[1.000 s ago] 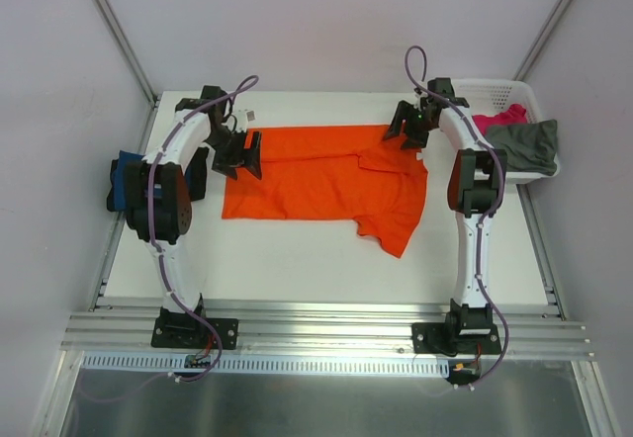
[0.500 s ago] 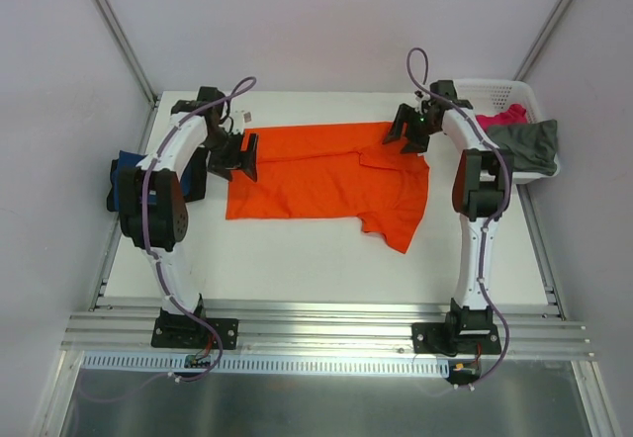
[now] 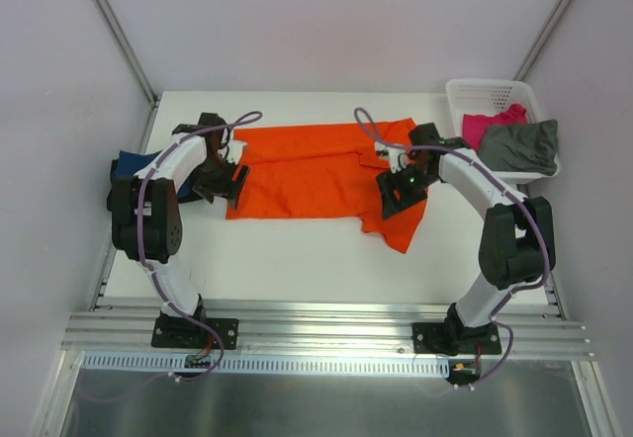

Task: Fold and stack the t-shirts
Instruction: Fold the tshirt

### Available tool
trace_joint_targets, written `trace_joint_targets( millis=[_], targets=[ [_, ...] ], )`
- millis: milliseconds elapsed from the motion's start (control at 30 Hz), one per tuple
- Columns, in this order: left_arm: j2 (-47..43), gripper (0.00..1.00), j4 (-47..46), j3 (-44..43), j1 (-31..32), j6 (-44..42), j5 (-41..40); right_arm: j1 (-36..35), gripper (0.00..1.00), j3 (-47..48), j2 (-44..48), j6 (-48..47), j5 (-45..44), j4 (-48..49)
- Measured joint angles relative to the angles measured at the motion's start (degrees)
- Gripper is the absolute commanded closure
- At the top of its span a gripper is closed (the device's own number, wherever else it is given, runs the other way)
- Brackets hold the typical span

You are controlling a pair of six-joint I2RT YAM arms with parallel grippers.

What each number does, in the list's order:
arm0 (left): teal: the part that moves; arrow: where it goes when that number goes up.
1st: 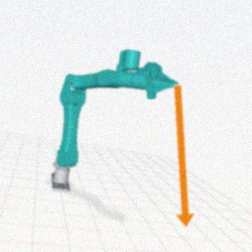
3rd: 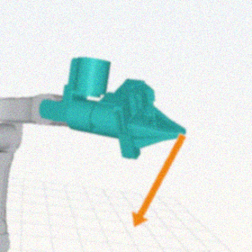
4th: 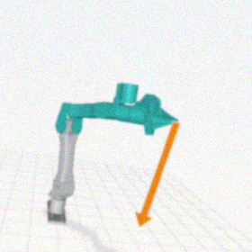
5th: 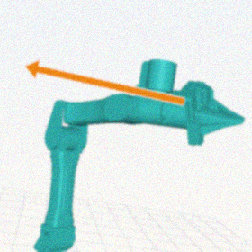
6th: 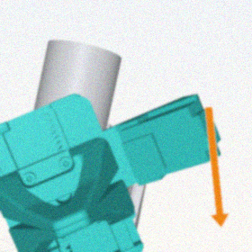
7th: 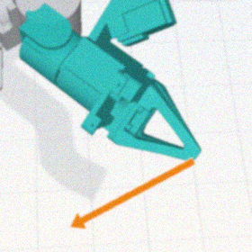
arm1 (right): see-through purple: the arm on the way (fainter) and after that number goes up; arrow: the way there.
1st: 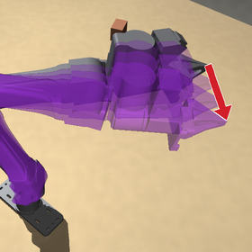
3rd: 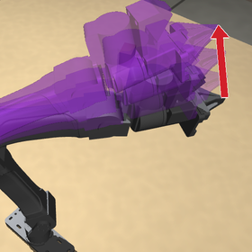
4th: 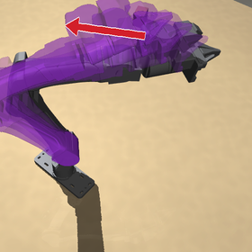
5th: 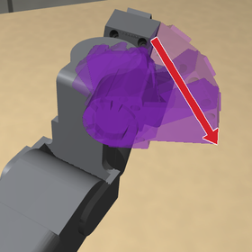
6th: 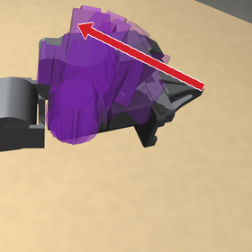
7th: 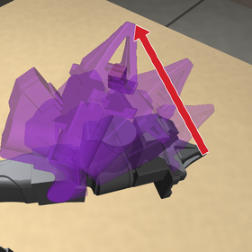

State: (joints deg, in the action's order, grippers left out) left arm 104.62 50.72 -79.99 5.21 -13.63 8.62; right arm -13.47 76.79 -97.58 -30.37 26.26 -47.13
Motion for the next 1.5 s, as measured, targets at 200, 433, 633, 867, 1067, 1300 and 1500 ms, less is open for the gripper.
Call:
trace_joint_targets(
  millis=[200,433,633,867,1067,1300,1500],
  targets=[
    [-1.95,0.30,-3.91,3.82,0.00,-4.02,-4.68,-7.78,0.41,-10.38,1.20,-10.69,-4.11,-0.63],
    [-2.23,0.29,-5.46,5.57,0.00,-4.31,-4.85,-13.00,0.43,-11.69,1.38,-15.98,-7.54,-0.02],
    [-3.54,0.29,-5.60,5.68,0.00,-4.20,-4.70,-15.06,0.44,-11.69,1.38,-17.59,-10.14,0.48],
    [-5.70,0.28,-5.97,7.10,0.00,-4.79,-4.79,-17.44,0.49,-16.33,2.16,-21.57,-15.13,2.60],
    [-6.34,0.28,-6.03,7.19,0.00,-5.31,-4.76,-17.59,0.49,-20.87,5.68,-24.55,-18.34,2.60],
    [-6.38,0.28,-6.01,7.04,0.00,-4.94,-4.57,-17.57,0.53,-21.20,6.25,-25.94,-19.89,3.89],
    [-6.49,0.28,-5.95,7.04,0.00,-4.11,-4.42,-17.57,0.57,-21.79,6.12,-26.97,-20.13,5.22]
  ],
)
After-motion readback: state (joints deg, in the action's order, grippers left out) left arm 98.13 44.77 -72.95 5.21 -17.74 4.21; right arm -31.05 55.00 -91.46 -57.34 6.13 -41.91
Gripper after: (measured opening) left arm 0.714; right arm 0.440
